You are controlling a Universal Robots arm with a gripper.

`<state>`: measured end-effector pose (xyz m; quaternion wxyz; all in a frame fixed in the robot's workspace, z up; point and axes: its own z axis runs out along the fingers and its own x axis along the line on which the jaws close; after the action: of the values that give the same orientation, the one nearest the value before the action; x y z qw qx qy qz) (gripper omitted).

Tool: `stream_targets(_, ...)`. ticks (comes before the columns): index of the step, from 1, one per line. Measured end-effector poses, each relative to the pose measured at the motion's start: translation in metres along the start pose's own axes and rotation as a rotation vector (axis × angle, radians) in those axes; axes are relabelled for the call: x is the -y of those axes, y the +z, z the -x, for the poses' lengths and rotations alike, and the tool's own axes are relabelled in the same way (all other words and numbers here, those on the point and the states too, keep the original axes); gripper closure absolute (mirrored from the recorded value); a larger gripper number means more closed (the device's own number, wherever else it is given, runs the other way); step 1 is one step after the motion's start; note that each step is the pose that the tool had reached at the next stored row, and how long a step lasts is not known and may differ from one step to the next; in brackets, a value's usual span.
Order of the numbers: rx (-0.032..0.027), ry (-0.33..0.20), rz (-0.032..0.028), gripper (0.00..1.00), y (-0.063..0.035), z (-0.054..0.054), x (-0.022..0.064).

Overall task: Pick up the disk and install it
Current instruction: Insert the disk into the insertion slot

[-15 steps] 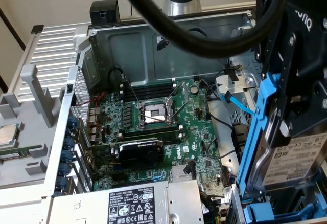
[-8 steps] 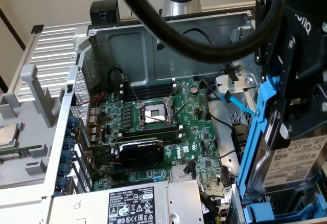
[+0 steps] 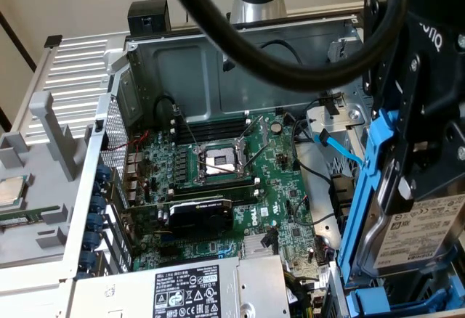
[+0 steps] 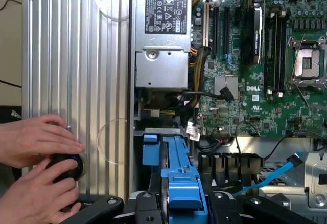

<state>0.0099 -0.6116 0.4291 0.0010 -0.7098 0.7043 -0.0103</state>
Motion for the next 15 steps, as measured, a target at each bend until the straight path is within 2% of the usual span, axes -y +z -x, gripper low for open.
stream_targets(15, -0.0039, 0.000, 0.0001, 0.63, 0.0034, 0.0024, -0.0006)
